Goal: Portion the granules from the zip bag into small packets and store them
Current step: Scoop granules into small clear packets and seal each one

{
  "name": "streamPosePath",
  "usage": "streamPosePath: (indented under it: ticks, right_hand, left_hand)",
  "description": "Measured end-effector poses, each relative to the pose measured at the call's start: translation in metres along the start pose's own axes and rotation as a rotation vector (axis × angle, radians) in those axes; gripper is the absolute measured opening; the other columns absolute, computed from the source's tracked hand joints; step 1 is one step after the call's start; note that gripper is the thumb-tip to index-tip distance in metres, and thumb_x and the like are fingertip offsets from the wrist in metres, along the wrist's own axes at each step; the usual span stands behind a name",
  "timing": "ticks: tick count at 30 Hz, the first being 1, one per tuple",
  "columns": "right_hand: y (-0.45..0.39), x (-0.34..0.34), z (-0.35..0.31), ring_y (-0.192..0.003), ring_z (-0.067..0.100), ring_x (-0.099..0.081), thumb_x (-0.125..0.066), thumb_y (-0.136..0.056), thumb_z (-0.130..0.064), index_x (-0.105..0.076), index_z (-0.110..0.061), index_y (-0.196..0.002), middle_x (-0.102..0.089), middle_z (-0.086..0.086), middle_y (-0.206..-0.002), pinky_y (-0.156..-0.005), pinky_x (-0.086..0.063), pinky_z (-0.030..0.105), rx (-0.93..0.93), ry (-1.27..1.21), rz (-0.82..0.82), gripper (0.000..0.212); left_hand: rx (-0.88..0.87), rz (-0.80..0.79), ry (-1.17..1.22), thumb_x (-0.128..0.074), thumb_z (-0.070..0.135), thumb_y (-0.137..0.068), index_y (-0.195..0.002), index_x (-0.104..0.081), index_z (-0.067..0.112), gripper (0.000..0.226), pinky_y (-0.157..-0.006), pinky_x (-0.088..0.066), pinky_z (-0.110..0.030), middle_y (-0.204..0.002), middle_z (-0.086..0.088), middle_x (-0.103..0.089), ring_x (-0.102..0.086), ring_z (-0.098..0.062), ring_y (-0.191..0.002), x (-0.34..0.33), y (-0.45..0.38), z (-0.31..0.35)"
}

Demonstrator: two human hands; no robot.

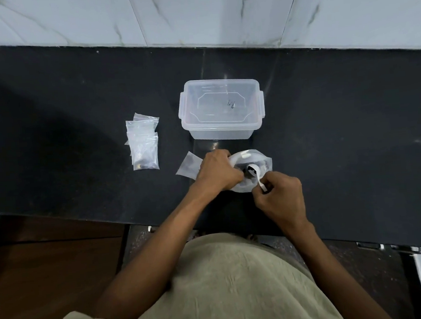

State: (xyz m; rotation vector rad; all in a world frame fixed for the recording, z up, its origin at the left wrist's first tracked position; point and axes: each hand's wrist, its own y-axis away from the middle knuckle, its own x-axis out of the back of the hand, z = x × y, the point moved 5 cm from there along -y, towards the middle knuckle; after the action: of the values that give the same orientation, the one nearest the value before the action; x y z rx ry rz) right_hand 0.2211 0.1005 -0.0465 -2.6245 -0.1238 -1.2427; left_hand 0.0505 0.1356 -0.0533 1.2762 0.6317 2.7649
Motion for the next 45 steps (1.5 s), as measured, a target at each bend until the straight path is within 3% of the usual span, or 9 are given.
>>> streamPosePath:
  ticks: [5, 11, 14, 23, 30, 34, 37, 42, 45]
  right_hand:
    - [-0.004, -0.001, 0.002, -0.039, 0.024, -0.038, -0.07, -0.066, -0.002, -0.039, -0.006, -0.053, -0.04, 0.003, -0.047, -0.037, -0.037, 0.037, -0.001, 0.023, -0.03, 0.034]
    - [-0.005, -0.001, 0.009, -0.039, 0.026, -0.043, -0.072, -0.068, -0.005, -0.046, -0.003, -0.054, -0.046, 0.006, -0.048, -0.039, -0.043, 0.038, -0.036, 0.053, -0.079, 0.03]
    - [-0.005, 0.001, 0.01, -0.039, 0.023, -0.044, -0.074, -0.069, -0.006, -0.049, -0.004, -0.054, -0.048, 0.005, -0.048, -0.039, -0.044, 0.036, -0.04, 0.049, -0.099, 0.029]
    - [-0.01, 0.008, 0.02, -0.04, 0.02, -0.046, -0.075, -0.069, -0.008, -0.054, -0.005, -0.056, -0.052, 0.002, -0.047, -0.043, -0.038, 0.026, -0.071, -0.057, -0.106, 0.025]
    - [-0.02, 0.007, 0.028, -0.044, 0.024, -0.05, -0.072, -0.069, -0.01, -0.057, -0.006, -0.058, -0.054, 0.004, -0.048, -0.048, -0.043, 0.029, -0.063, -0.149, -0.19, 0.018]
    - [-0.022, 0.009, 0.032, -0.043, 0.027, -0.048, -0.07, -0.069, -0.011, -0.053, -0.007, -0.057, -0.05, 0.006, -0.047, -0.048, -0.042, 0.03, -0.067, -0.146, -0.195, 0.021]
    - [-0.023, 0.01, 0.028, -0.044, 0.031, -0.047, -0.07, -0.069, -0.009, -0.051, -0.003, -0.057, -0.048, 0.009, -0.047, -0.047, -0.048, 0.038, -0.053, -0.108, -0.211, 0.022]
    - [-0.027, 0.008, 0.027, -0.047, 0.032, -0.052, -0.067, -0.067, -0.015, -0.057, -0.004, -0.059, -0.054, 0.01, -0.05, -0.051, -0.052, 0.04, -0.088, -0.125, -0.25, 0.017]
    - [-0.03, 0.009, 0.028, -0.048, 0.034, -0.052, -0.062, -0.064, -0.021, -0.058, -0.005, -0.057, -0.054, 0.012, -0.049, -0.051, -0.051, 0.04, -0.113, -0.168, -0.224, 0.018]
  left_hand:
    - [0.04, 0.022, -0.144, -0.073, 0.028, -0.082, -0.114, -0.055, 0.009, 0.042, -0.076, -0.046, -0.036, -0.109, -0.011, -0.066, -0.061, -0.031, -0.104, 0.0, 0.006, 0.005]
    - [0.237, -0.07, 0.395, -0.067, 0.022, -0.082, -0.108, -0.047, 0.019, 0.033, -0.067, -0.045, -0.03, -0.105, -0.001, -0.059, -0.058, -0.017, -0.092, -0.009, 0.01, -0.001]
    - [0.308, 0.001, 0.516, -0.069, 0.006, -0.077, -0.104, -0.048, 0.02, 0.037, -0.063, -0.044, -0.026, -0.102, -0.002, -0.059, -0.056, -0.015, -0.088, -0.015, 0.014, -0.005]
    - [0.312, 0.164, 0.447, -0.056, -0.003, -0.074, -0.103, -0.054, 0.014, 0.034, -0.059, -0.043, -0.024, -0.093, 0.004, -0.058, -0.055, -0.009, -0.079, -0.019, 0.022, 0.005]
    - [0.427, 0.174, 0.547, -0.073, 0.017, -0.075, -0.101, -0.06, 0.022, 0.029, -0.07, -0.056, -0.03, -0.101, 0.001, -0.069, -0.067, -0.017, -0.092, -0.034, 0.027, -0.001]
    - [0.467, 0.187, 0.588, -0.075, 0.006, -0.074, -0.104, -0.062, 0.014, 0.033, -0.075, -0.056, -0.032, -0.1, -0.004, -0.071, -0.066, -0.018, -0.088, -0.038, 0.027, 0.002]
    - [0.481, 0.163, 0.663, -0.068, 0.003, -0.078, -0.104, -0.062, 0.013, 0.028, -0.085, -0.059, -0.039, -0.103, -0.007, -0.073, -0.07, -0.023, -0.096, -0.041, 0.026, 0.003]
    - [0.476, 0.158, 0.719, -0.065, 0.009, -0.066, -0.1, -0.065, 0.009, 0.035, -0.077, -0.057, -0.037, -0.098, -0.009, -0.075, -0.07, -0.025, -0.092, -0.037, 0.025, 0.001]
    - [0.481, 0.118, 0.579, -0.069, 0.01, -0.071, -0.094, -0.068, 0.012, 0.023, -0.069, -0.054, -0.03, -0.094, -0.007, -0.075, -0.071, -0.023, -0.089, -0.037, 0.022, -0.001]
